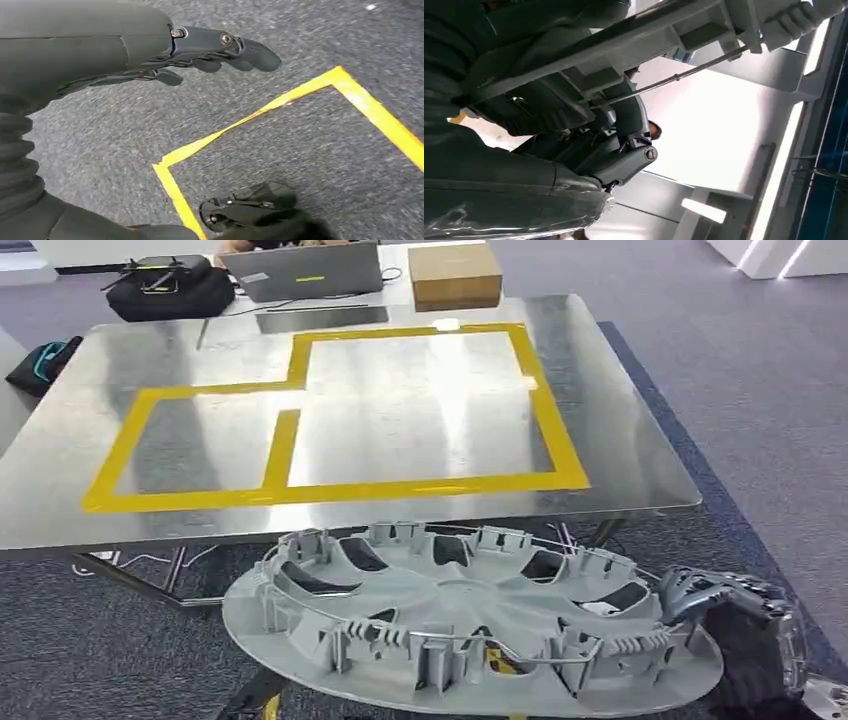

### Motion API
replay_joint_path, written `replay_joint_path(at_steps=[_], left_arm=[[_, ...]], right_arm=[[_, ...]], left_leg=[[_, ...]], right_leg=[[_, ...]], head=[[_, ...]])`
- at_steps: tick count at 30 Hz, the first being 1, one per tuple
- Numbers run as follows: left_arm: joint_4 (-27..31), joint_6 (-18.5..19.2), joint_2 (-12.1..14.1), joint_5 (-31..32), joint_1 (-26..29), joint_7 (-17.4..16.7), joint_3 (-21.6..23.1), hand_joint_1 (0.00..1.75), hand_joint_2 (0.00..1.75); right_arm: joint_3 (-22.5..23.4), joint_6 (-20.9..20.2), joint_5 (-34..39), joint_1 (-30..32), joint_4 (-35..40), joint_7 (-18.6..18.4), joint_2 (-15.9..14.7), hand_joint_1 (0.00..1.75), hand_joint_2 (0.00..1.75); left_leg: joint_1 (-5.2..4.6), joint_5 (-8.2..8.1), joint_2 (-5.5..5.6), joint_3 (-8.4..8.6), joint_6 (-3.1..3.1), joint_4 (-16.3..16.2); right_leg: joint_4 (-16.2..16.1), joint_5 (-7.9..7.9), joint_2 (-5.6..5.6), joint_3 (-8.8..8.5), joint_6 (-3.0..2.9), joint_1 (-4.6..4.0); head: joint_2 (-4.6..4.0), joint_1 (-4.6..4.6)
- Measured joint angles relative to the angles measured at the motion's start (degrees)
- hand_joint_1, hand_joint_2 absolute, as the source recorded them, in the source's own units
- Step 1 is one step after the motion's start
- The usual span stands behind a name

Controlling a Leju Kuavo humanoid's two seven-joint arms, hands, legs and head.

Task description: Take the parts from the cabinet and place them on the table.

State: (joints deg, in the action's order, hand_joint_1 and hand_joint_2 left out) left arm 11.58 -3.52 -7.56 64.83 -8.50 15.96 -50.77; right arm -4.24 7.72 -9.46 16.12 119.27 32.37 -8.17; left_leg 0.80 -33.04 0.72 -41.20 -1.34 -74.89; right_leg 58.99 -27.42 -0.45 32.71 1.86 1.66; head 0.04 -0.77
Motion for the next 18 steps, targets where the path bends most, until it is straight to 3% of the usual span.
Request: replay_joint_path(at_steps=[1,3,4,5,6,8,10,11,13,14,15,16,18], left_arm=[[0.0,0.0,0.0,0.0,0.0,0.0,0.0,0.00,1.75],[0.0,-0.1,0.1,-0.1,0.0,0.0,0.0,0.00,1.75],[0.0,-0.1,0.1,-0.1,0.0,0.0,0.0,0.00,1.75],[0.0,-0.2,0.1,-0.2,-0.2,0.0,0.0,0.00,1.75],[0.0,-0.2,0.0,-0.1,-0.2,-0.1,0.0,0.00,1.75],[0.0,-0.2,0.0,-0.2,0.0,-0.1,0.0,0.00,1.75],[0.0,-0.2,0.1,-0.2,0.0,-0.2,0.0,0.00,1.75],[0.0,-0.2,0.1,-0.2,-0.1,-0.2,0.0,0.00,1.75],[0.0,-0.2,0.0,-0.2,0.0,-0.2,0.0,0.00,1.75],[0.0,-0.2,0.0,-0.2,0.1,-0.2,0.0,0.00,1.75],[0.0,-0.2,0.0,-0.2,0.1,-0.2,0.0,0.00,1.75],[0.0,-0.2,0.0,-0.2,0.2,-0.2,0.0,0.00,1.75],[0.0,-0.2,0.0,-0.2,0.1,-0.2,0.0,0.00,1.75]], right_arm=[[0.0,0.0,0.0,0.0,0.0,0.0,0.0,1.75,1.75],[0.0,0.0,0.0,0.0,0.0,0.0,0.0,1.75,1.75],[0.0,0.0,0.0,-0.1,0.0,0.0,0.0,1.75,1.75],[0.0,0.0,0.0,-0.1,0.0,0.0,0.0,1.75,1.75],[0.0,0.0,0.0,-0.1,0.0,0.0,0.0,1.75,1.75],[-0.1,0.0,0.0,-0.1,0.0,-0.1,0.0,1.75,1.75],[-0.1,0.0,0.0,-0.1,0.0,-0.1,0.0,1.75,1.75],[-0.1,0.0,0.1,-0.1,0.0,-0.1,0.0,1.75,1.75],[-0.1,0.0,0.1,-0.1,0.0,-0.1,0.0,1.75,1.75],[-0.1,0.0,0.1,-0.1,-0.1,-0.1,0.0,1.75,1.75],[-0.1,0.0,0.1,-0.1,-0.1,-0.1,0.0,1.75,1.75],[-0.1,0.0,0.1,-0.1,-0.1,-0.1,0.0,1.75,1.75],[-0.1,0.0,0.1,-0.1,-0.1,-0.1,0.0,1.75,1.75]], left_leg=[[-0.05,2.87,0.00,0.91,0.30,3.0],[-0.26,9.21,-0.08,5.00,1.08,13.1],[-0.51,9.22,-0.17,5.95,1.21,15.2],[-0.56,8.16,-0.17,6.70,1.18,16.9],[-0.55,7.91,-0.23,6.34,0.94,16.7],[-0.67,7.88,-0.13,6.29,1.43,16.9],[-0.30,7.87,-0.05,6.86,2.13,17.3],[-0.36,7.68,-0.04,7.00,2.44,17.3],[-0.70,7.32,-0.04,7.34,2.95,17.3],[-0.86,7.09,-0.04,7.60,3.06,17.3],[-0.99,6.87,-0.01,7.98,3.13,17.3],[-1.07,6.55,0.11,8.47,3.14,17.3],[-1.17,5.77,0.30,9.77,2.98,17.3]], right_leg=[[0.0,-0.21,-0.01,-0.32,0.04,-0.02],[0.0,-0.74,0.00,-1.23,0.28,-0.01],[0.0,-0.96,-0.01,-1.34,0.54,-0.24],[0.2,-1.25,-0.08,-1.02,0.96,-0.42],[0.0,-1.18,0.00,-0.86,1.14,-0.41],[-0.7,-1.14,0.17,-1.28,1.93,-0.21],[1.2,-2.37,0.21,-0.16,2.29,-0.18],[5.2,-4.32,0.21,1.73,2.39,-0.21],[15.3,-8.11,0.19,7.25,2.53,-0.40],[18.0,-8.24,0.19,9.12,2.46,-0.47],[17.6,-6.89,0.19,9.44,2.31,-0.56],[14.9,-4.41,0.18,8.46,2.12,-0.64],[4.2,1.96,0.16,3.83,1.53,-0.83]], head=[[0.00,0.00],[0.00,0.00],[0.00,-0.02],[0.00,0.07],[0.00,-0.11],[0.00,0.00],[0.00,-0.28],[0.00,-0.50],[0.00,-0.66],[0.00,-0.59],[0.00,-0.61],[0.00,-0.61],[0.00,-0.61]])
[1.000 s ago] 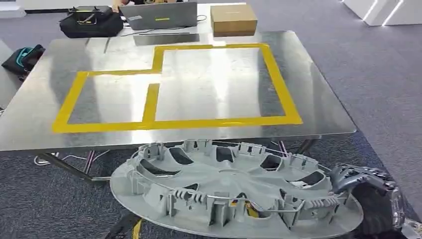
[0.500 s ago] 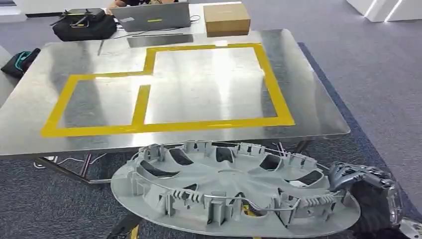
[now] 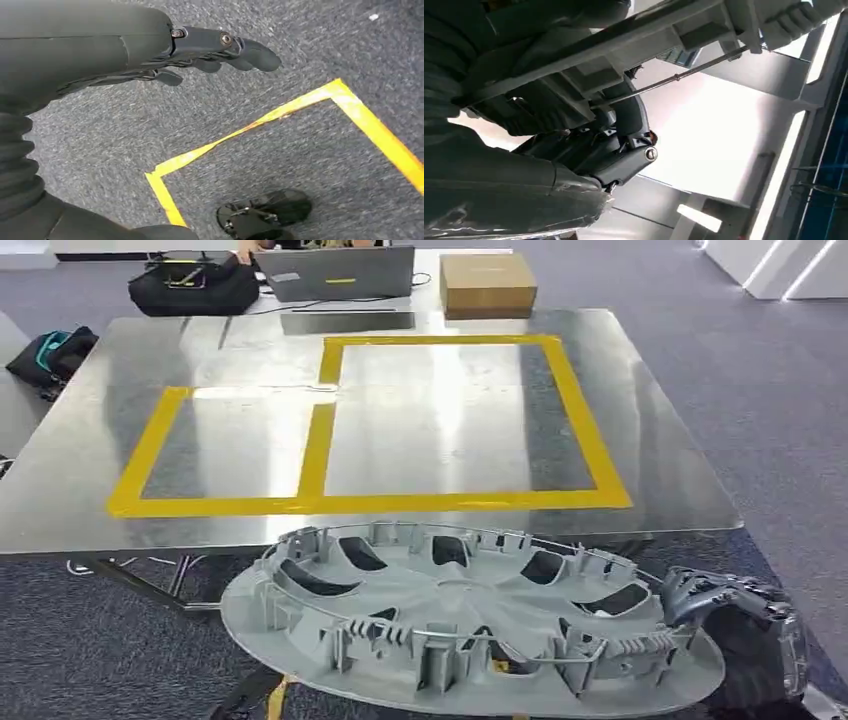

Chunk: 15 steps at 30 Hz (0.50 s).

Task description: Take the parts from the cabinet and place them on the table.

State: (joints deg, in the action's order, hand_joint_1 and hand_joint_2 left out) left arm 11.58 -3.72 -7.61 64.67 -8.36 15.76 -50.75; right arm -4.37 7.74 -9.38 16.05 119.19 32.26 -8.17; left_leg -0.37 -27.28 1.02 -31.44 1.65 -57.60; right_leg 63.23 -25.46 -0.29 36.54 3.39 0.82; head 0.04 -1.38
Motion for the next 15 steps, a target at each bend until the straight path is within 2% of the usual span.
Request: replay_joint_path(at_steps=[2,4,5,6,7,8,10,11,12,13,15], left_arm=[[0.0,0.0,0.0,0.0,-0.1,0.0,0.0,0.00,1.75],[0.0,0.0,0.0,0.0,0.0,0.0,0.0,0.00,1.75],[0.0,0.0,0.0,0.0,0.0,0.0,0.0,0.00,1.75],[0.0,0.0,0.1,0.0,0.0,0.0,0.0,0.00,1.75],[0.0,-0.1,0.1,0.0,-0.1,0.0,0.0,0.00,1.75],[0.0,0.0,0.1,0.0,-0.1,0.0,0.0,0.00,1.75],[0.0,0.0,0.1,0.0,0.0,0.0,0.0,0.00,1.75],[0.0,0.0,0.1,0.0,0.2,0.0,0.0,0.00,1.75],[0.0,0.0,0.1,0.0,0.3,0.1,0.0,0.00,1.75],[0.0,0.0,0.1,0.0,0.4,0.1,0.0,0.00,1.75],[0.0,0.0,0.1,0.0,0.4,0.1,0.0,0.00,1.75]], right_arm=[[-0.1,0.0,0.0,0.0,0.0,0.0,0.0,1.75,1.75],[-0.1,0.0,0.0,0.0,-0.1,0.0,0.0,1.75,1.75],[-0.1,0.0,0.0,0.1,-0.1,0.0,0.0,1.75,1.75],[-0.1,0.0,0.0,0.0,-0.1,0.0,0.0,1.75,1.75],[-0.1,0.0,0.0,0.0,-0.1,0.0,0.0,1.75,1.75],[-0.1,0.0,0.0,0.0,-0.1,0.0,0.0,1.75,1.75],[-0.1,0.0,0.0,0.1,-0.1,0.0,0.0,1.75,1.75],[-0.1,0.0,0.0,0.1,-0.1,0.0,0.0,1.75,1.75],[-0.1,0.0,0.0,0.1,-0.1,0.0,0.0,1.75,1.75],[-0.1,0.0,0.0,0.1,-0.1,0.0,0.0,1.75,1.75],[-0.1,0.0,0.0,0.2,-0.1,0.0,0.0,1.75,1.75]], left_leg=[[-0.38,-0.58,0.14,0.13,-0.58,-0.4],[-0.18,-0.49,0.07,0.08,-0.94,0.0],[-0.16,-0.53,0.07,0.17,-1.25,0.2],[-0.27,-0.96,0.05,0.20,-1.65,0.0],[-0.27,-1.50,-0.12,-0.09,-2.10,-0.9],[-0.13,-3.18,-0.16,-1.75,-2.52,-4.1],[0.38,-7.28,-0.23,-7.29,-3.14,-14.0],[0.56,-7.88,-0.24,-9.51,-3.33,-17.5],[0.73,-6.89,-0.25,-10.27,-3.46,-17.9],[0.85,-4.79,-0.27,-9.90,-3.59,-16.3],[1.04,-0.80,-0.32,-7.97,-3.77,-11.3]], right_leg=[[-4.1,-0.61,-0.07,-2.63,-0.41,-0.27],[-3.7,-0.86,-0.26,-2.28,-0.83,-0.49],[-3.9,-0.93,-0.28,-2.24,-1.03,-0.50],[-4.5,-0.78,-0.19,-2.72,-1.43,0.05],[-4.7,-0.81,-0.15,-3.05,-1.61,0.16],[-4.8,-0.96,0.03,-3.21,-1.94,0.27],[-4.8,-1.24,0.17,-3.35,-2.25,0.35],[-4.7,-1.40,0.15,-3.46,-2.23,0.41],[-4.7,-1.59,0.11,-3.70,-2.09,0.51],[-4.7,-1.84,0.08,-4.04,-1.94,0.64],[-4.7,-2.28,0.03,-4.71,-1.62,0.87]], head=[[0.00,0.04],[0.02,0.48],[0.00,0.41],[0.02,0.42],[0.02,0.70],[0.02,1.12],[0.02,1.07],[0.02,1.11],[0.00,1.11],[0.00,1.09],[0.00,1.11]])
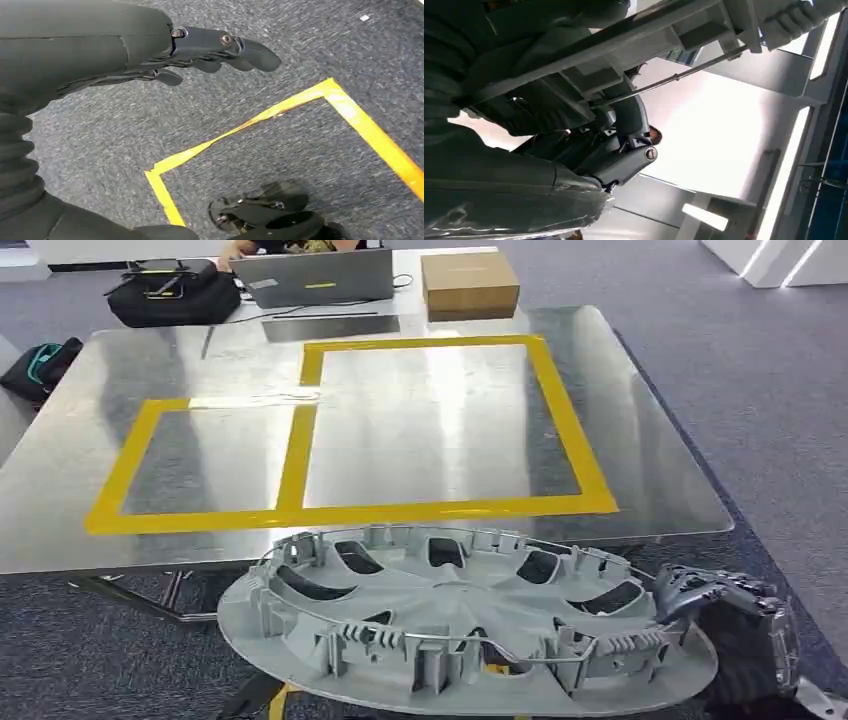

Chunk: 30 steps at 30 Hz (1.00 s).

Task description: Take the parts from the cabinet and place them on the table.

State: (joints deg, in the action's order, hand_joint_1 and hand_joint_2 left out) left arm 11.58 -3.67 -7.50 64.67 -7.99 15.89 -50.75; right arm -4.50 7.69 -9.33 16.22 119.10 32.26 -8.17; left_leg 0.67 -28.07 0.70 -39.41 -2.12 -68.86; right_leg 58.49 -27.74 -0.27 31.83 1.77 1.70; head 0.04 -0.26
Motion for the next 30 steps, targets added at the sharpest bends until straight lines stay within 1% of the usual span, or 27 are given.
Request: replay_joint_path(at_steps=[1,2,3,4,5,6,7,8,9,11,12,13,14,15,16,17,18,19,21,23,24,25,26,27,28,29,30], left_arm=[[0.0,0.0,0.0,0.0,0.0,0.0,0.0,0.00,1.75],[0.0,0.0,0.0,0.0,0.0,0.1,0.0,0.00,1.75],[0.0,0.1,-0.2,0.0,0.0,0.1,0.0,0.00,1.75],[0.0,0.1,-0.2,0.0,-0.1,0.2,0.0,0.00,1.75],[0.0,0.2,-0.2,0.0,0.1,0.2,0.0,0.00,1.75],[0.0,0.2,-0.1,0.0,0.3,0.2,0.0,0.00,1.75],[0.0,0.3,-0.1,0.0,0.3,0.2,0.0,0.00,1.75],[0.0,0.4,-0.1,0.0,0.3,0.3,0.0,0.00,1.75],[0.0,0.5,-0.1,0.0,0.3,0.4,0.0,0.00,1.75],[0.0,0.5,-0.1,0.0,0.4,0.4,0.0,0.00,1.75],[0.0,0.6,-0.1,0.1,0.4,0.4,0.0,0.00,1.75],[0.0,0.6,-0.1,0.2,0.5,0.4,0.0,0.00,1.75],[0.0,0.6,-0.1,0.2,0.6,0.4,0.1,0.00,1.75],[0.0,0.6,-0.2,0.2,0.6,0.4,0.1,0.00,1.75],[0.0,0.6,-0.2,0.2,0.6,0.4,0.1,0.00,1.75],[0.0,0.6,-0.3,0.2,0.6,0.4,0.2,0.00,1.75],[0.0,0.6,-0.3,0.2,0.5,0.4,0.2,0.00,1.75],[0.0,0.6,-0.3,0.2,0.5,0.4,0.2,0.00,1.75],[0.0,0.7,-0.5,0.3,0.7,0.4,0.4,0.00,1.75],[0.0,0.7,-0.4,0.7,0.6,0.0,0.5,0.00,1.75],[0.0,0.9,-0.4,0.7,0.5,0.0,0.7,0.00,1.75],[0.0,0.9,-0.4,0.8,0.4,0.0,0.8,0.00,1.75],[0.0,1.0,-0.4,0.8,0.3,0.0,0.9,0.00,1.75],[0.0,1.0,-0.4,0.8,0.4,0.0,1.0,0.00,1.75],[0.0,1.0,-0.4,0.8,0.6,-0.1,1.0,0.00,1.75],[0.0,1.0,-0.4,0.8,0.8,-0.1,1.1,0.00,1.75],[0.0,1.0,-0.4,0.8,0.8,-0.1,1.2,0.00,1.75]], right_arm=[[0.0,-0.1,0.0,0.0,0.0,0.0,0.0,1.75,1.75],[0.0,-0.1,0.0,0.0,0.0,0.0,0.0,1.75,1.75],[0.0,-0.1,0.0,0.0,0.0,0.0,0.0,1.75,1.75],[0.0,-0.1,0.0,0.0,0.0,0.0,0.0,1.75,1.75],[0.0,-0.2,-0.1,0.1,0.0,-0.1,0.0,1.75,1.75],[-0.1,-0.2,-0.1,0.1,0.0,-0.1,0.0,1.75,1.75],[-0.1,-0.2,-0.1,0.1,0.0,-0.1,0.0,1.75,1.75],[0.0,-0.3,-0.2,0.0,0.0,-0.2,0.0,1.75,1.75],[0.0,-0.3,-0.2,0.0,0.0,-0.3,0.0,1.75,1.75],[0.0,-0.4,-0.1,0.0,-0.1,-0.5,0.0,1.75,1.75],[0.0,-0.6,0.0,0.0,-0.2,-0.7,0.0,1.75,1.75],[0.2,-0.9,0.2,0.0,-0.4,-1.0,0.0,1.75,1.75],[0.4,-1.1,0.5,0.0,-0.6,-1.1,-0.1,1.75,1.75],[0.5,-1.1,0.6,0.0,-0.7,-1.2,-0.2,1.75,1.75],[0.6,-1.1,0.7,-0.1,-0.8,-1.2,-0.3,1.75,1.75],[0.6,-1.2,0.7,-0.1,-0.8,-1.2,-0.4,1.75,1.75],[0.7,-1.2,0.7,-0.2,-0.9,-1.3,-0.4,1.75,1.75],[0.7,-1.3,0.9,-0.3,-1.0,-1.3,-0.5,1.75,1.75],[1.3,-2.1,1.1,-0.4,-1.4,-2.4,-0.6,1.75,1.75],[1.9,-3.9,0.8,-1.7,-2.6,-4.5,-1.4,1.75,1.75],[2.3,-4.7,0.6,-3.0,-3.9,-5.2,-2.0,1.75,1.75],[2.6,-5.2,0.5,-3.8,-5.0,-5.5,-2.3,1.75,1.75],[3.0,-5.4,0.5,-4.2,-5.8,-5.7,-2.7,1.75,1.75],[3.3,-5.5,0.5,-4.5,-6.3,-5.7,-3.1,1.75,1.75],[3.5,-5.6,0.5,-5.0,-7.1,-5.8,-3.3,1.75,1.75],[3.6,-5.6,0.5,-5.3,-7.7,-5.9,-3.4,1.75,1.75],[3.7,-5.7,0.4,-5.4,-8.0,-6.0,-3.5,1.75,1.75]], left_leg=[[0.14,2.68,-0.08,1.84,-0.15,4.3],[0.37,4.70,-0.35,3.47,-0.36,8.5],[0.06,3.60,-0.37,4.28,-0.41,9.9],[0.10,2.90,-0.34,4.23,0.70,10.2],[0.00,2.82,-0.31,4.08,0.99,10.3],[-0.17,2.68,-0.30,4.08,1.47,10.2],[0.02,2.80,-0.31,4.30,2.03,10.6],[0.12,2.70,-0.27,4.62,2.42,10.7],[0.08,2.47,-0.26,4.82,2.85,10.7],[-0.22,2.10,-0.26,5.20,3.42,10.7],[-0.39,1.86,-0.26,5.43,3.62,10.7],[-0.56,1.55,-0.25,5.86,3.72,10.7],[-0.65,1.21,-0.15,6.39,3.75,10.7],[-0.71,0.80,0.03,7.04,3.74,10.7],[-0.74,0.37,0.10,7.78,3.63,10.7],[-0.74,-0.05,0.16,8.19,3.48,10.7],[-1.06,-0.31,0.20,8.21,3.12,10.6],[-1.06,-0.28,0.29,7.87,2.89,10.4],[-0.92,-0.15,0.23,7.92,2.37,11.0],[-0.95,-0.84,0.20,8.25,1.70,10.7],[-1.01,-1.91,0.13,7.24,1.36,8.7],[-0.90,-3.74,0.11,5.08,1.09,4.8],[-0.73,-5.80,0.08,2.23,0.88,-0.1],[-0.56,-7.13,0.06,-0.48,0.68,-4.5],[-0.43,-7.03,0.05,-2.13,0.57,-6.6],[-0.31,-5.24,0.05,-2.25,0.48,-5.9],[-0.21,-2.56,0.04,-1.33,0.46,-3.2]], right_leg=[[0.0,-0.33,-0.02,-0.52,0.31,0.17],[0.0,-0.72,-0.02,-0.82,0.76,0.17],[0.4,-1.22,-0.21,-0.48,1.39,-0.16],[0.2,-1.21,-0.23,-0.59,1.73,-0.30],[-0.1,-1.15,-0.18,-0.66,1.94,-0.22],[-0.6,-1.05,-0.13,-0.96,2.28,-0.05],[-0.7,-1.26,-0.08,-1.17,2.70,0.05],[0.1,-1.71,0.05,-0.55,2.82,0.05],[3.0,-3.17,0.08,0.79,2.81,-0.01],[13.1,-7.06,0.05,6.34,2.87,-0.17],[17.1,-7.97,0.05,8.85,2.79,-0.27],[18.6,-7.33,0.05,10.42,2.63,-0.39],[17.3,-5.31,0.05,10.29,2.42,-0.54],[13.4,-2.17,0.04,8.88,2.10,-0.69],[7.9,1.27,0.03,6.69,1.70,-0.85],[3.1,3.58,0.04,4.84,1.37,-1.03],[2.5,2.48,-0.02,3.86,1.28,-1.24],[1.3,2.15,-0.10,3.40,1.05,-1.26],[1.4,2.06,-0.33,3.76,0.70,-1.42],[0.4,2.22,-0.30,2.98,0.11,-0.84],[0.1,2.10,-0.26,2.59,-0.26,-0.73],[0.1,2.02,-0.19,2.49,-0.42,-0.65],[0.1,1.84,-0.04,2.44,-0.63,-0.63],[0.1,1.72,0.04,2.39,-0.68,-0.63],[0.1,1.61,0.01,2.29,-0.66,-0.61],[0.1,1.42,-0.06,2.02,-0.59,-0.55],[0.1,1.20,-0.07,1.70,-0.42,-0.49]], head=[[0.00,-0.02],[0.00,0.07],[0.02,0.40],[0.02,0.35],[0.00,0.26],[0.02,0.22],[0.02,0.31],[0.02,0.15],[0.02,-0.26],[0.02,-0.50],[0.02,-0.46],[0.02,-0.52],[0.02,-0.44],[0.02,-0.57],[0.00,-0.48],[0.00,-0.57],[0.00,-0.44],[0.02,-0.48],[0.02,-0.28],[0.02,-0.33],[0.02,0.30],[0.02,0.31],[0.02,0.44],[0.02,0.33],[0.02,0.37],[0.02,0.39],[0.02,0.37]])
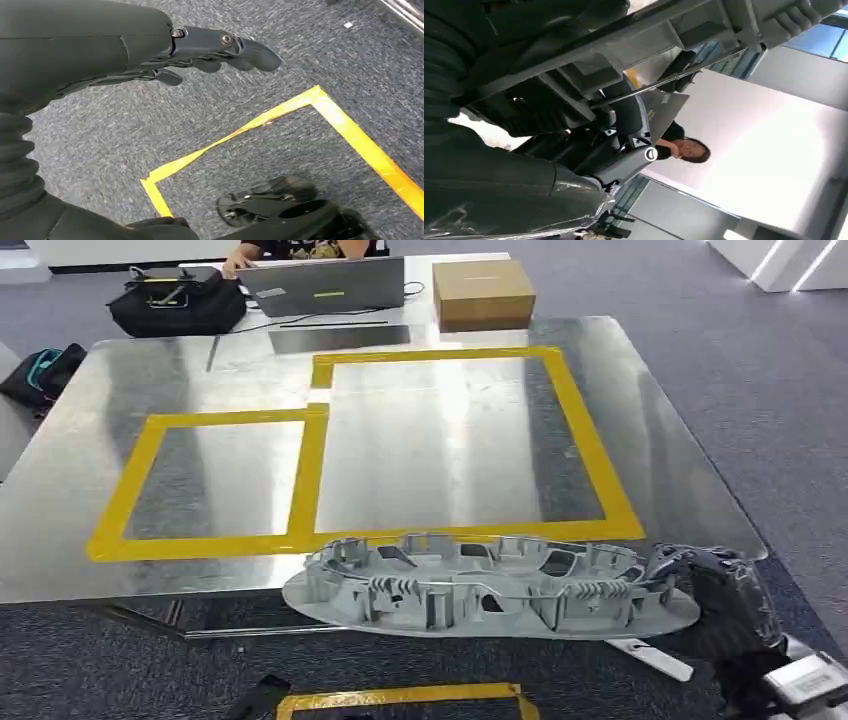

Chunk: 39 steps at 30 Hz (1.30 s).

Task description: Take the parts from the cabinet and place them on the table.

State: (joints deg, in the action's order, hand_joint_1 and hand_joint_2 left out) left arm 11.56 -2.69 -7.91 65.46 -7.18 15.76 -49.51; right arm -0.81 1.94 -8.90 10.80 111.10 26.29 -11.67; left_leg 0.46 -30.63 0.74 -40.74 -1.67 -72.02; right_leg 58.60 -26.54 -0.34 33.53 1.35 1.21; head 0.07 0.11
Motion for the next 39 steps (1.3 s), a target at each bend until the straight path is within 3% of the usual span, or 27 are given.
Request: replay_joint_path(at_steps=[2,3,4,8,9,10,11,15,17,19,20,21,25,30,34,39], left_arm=[[0.0,0.0,0.0,0.1,-0.1,-0.2,0.2,0.00,1.75],[0.0,0.2,-0.1,0.1,-0.1,-0.2,0.2,0.00,1.75],[0.0,0.4,-0.2,0.1,-0.2,-0.3,0.2,0.00,1.75],[0.0,0.7,-0.5,0.3,-0.1,-0.4,0.5,0.00,1.75],[0.0,0.7,-0.7,0.4,-0.2,-0.5,0.6,0.00,1.75],[0.0,0.7,-0.9,0.4,-0.3,-0.5,0.6,0.00,1.75],[0.0,0.9,-1.0,0.4,-0.3,-0.5,0.6,0.00,1.75],[0.0,1.0,-1.5,0.6,0.0,-0.8,0.7,0.00,1.75],[0.0,1.1,-1.6,0.6,0.0,-0.9,1.0,0.00,1.75],[0.0,1.2,-1.7,0.6,0.0,-0.9,1.2,0.00,1.75],[0.0,1.2,-1.7,0.6,0.0,-0.9,1.3,0.00,1.75],[0.0,1.2,-1.7,0.6,0.0,-0.9,1.5,0.00,1.75],[0.0,1.2,-1.9,0.5,0.0,-0.9,1.6,0.00,1.75],[0.0,1.2,-2.1,0.0,0.0,-1.4,1.6,0.00,1.75],[0.0,1.9,-2.3,-1.1,-0.3,-2.4,1.5,0.00,1.75],[0.0,1.7,-2.6,-1.6,-0.6,-2.4,1.5,0.00,1.75]], right_arm=[[0.1,-0.5,-1.8,-1.1,-0.9,-1.5,-0.4,1.75,1.75],[0.0,-0.5,-3.4,-2.2,-1.7,-2.4,-0.8,1.75,1.75],[0.0,-0.4,-5.1,-3.3,-2.8,-3.1,-1.7,1.75,1.75],[0.0,0.6,-10.7,-8.3,-7.6,-4.3,-3.7,1.75,1.75],[0.0,1.2,-11.8,-9.2,-8.4,-4.4,-4.1,1.75,1.75],[-0.1,2.2,-14.3,-10.1,-9.3,-4.6,-4.8,1.75,1.75],[-0.2,3.2,-16.2,-10.8,-9.7,-5.0,-5.1,1.75,1.75],[-0.7,11.2,-31.1,-12.5,-12.5,-8.7,-8.3,1.75,1.75],[-0.7,12.3,-33.2,-13.0,-13.8,-9.9,-9.5,1.75,1.75],[-0.6,12.4,-34.9,-13.4,-15.6,-11.0,-10.7,1.75,1.75],[-0.6,12.4,-35.3,-13.5,-16.3,-11.2,-11.2,1.75,1.75],[-0.6,12.4,-35.4,-13.6,-17.0,-11.3,-11.6,1.75,1.75],[-0.5,12.4,-36.3,-13.8,-18.7,-11.7,-12.7,1.75,1.75],[-1.1,11.2,-43.5,-14.5,-22.6,-15.7,-14.4,1.75,1.75],[-3.0,9.8,-48.3,-18.3,-30.3,-16.8,-16.1,1.75,1.75],[-5.5,11.5,-50.9,-25.9,-41.6,-14.8,-17.4,1.75,1.75]], left_leg=[[0.13,6.02,-0.17,3.95,0.05,9.4],[0.15,6.64,-0.51,5.05,0.12,12.2],[-0.05,5.87,-0.39,5.72,0.33,13.7],[-0.23,5.68,-0.33,5.59,1.85,13.8],[0.06,5.85,-0.20,5.81,1.66,14.0],[0.12,5.83,0.01,5.81,1.65,14.0],[0.06,5.81,0.06,5.81,1.67,14.0],[-0.31,5.70,0.37,5.79,2.02,14.0],[-0.48,5.68,0.37,5.78,2.25,13.9],[-0.58,5.64,0.35,5.78,2.45,13.9],[-0.61,5.65,0.35,5.78,2.46,13.9],[-0.63,5.67,0.34,5.79,2.49,13.9],[-0.53,5.78,0.33,5.81,2.51,13.9],[-0.36,5.93,0.33,5.84,2.29,14.1],[-0.34,6.01,0.32,5.84,2.16,14.1],[-0.34,6.08,0.32,5.86,2.20,14.1]], right_leg=[[0.0,-0.53,-0.04,-0.89,0.50,0.20],[0.0,-0.76,-0.16,-0.91,0.90,0.18],[0.5,-0.96,-0.38,-0.61,1.31,-0.24],[-1.2,-0.48,-0.35,-1.30,2.47,-0.13],[-1.1,-0.62,-0.28,-1.07,2.13,-0.19],[-1.2,-0.60,-0.29,-1.26,1.20,-0.28],[-1.4,-0.56,-0.22,-1.59,0.87,-0.29],[-1.8,-0.32,0.11,-2.14,0.77,-0.11],[-2.0,-0.22,0.14,-2.14,1.24,0.03],[-2.0,-0.19,0.13,-2.13,2.32,0.16],[-2.0,-0.19,0.13,-2.11,2.81,0.21],[-2.1,-0.16,0.13,-2.09,2.92,0.24],[-1.9,-0.15,0.13,-1.96,2.94,0.13],[-1.8,-0.16,0.13,-1.91,2.92,-0.01],[-1.7,-0.14,0.10,-1.88,2.91,-0.03],[-1.7,-0.10,0.09,-1.91,2.91,-0.02]], head=[[0.00,0.00],[0.00,0.07],[0.00,0.33],[0.00,0.18],[-0.02,0.02],[0.00,-0.33],[0.00,-0.44],[0.00,-0.50],[0.00,-0.50],[0.00,-0.50],[-0.02,-0.48],[-0.02,-0.48],[-0.02,-0.46],[-0.02,-0.46],[-0.02,-0.46],[-0.02,-0.46]])
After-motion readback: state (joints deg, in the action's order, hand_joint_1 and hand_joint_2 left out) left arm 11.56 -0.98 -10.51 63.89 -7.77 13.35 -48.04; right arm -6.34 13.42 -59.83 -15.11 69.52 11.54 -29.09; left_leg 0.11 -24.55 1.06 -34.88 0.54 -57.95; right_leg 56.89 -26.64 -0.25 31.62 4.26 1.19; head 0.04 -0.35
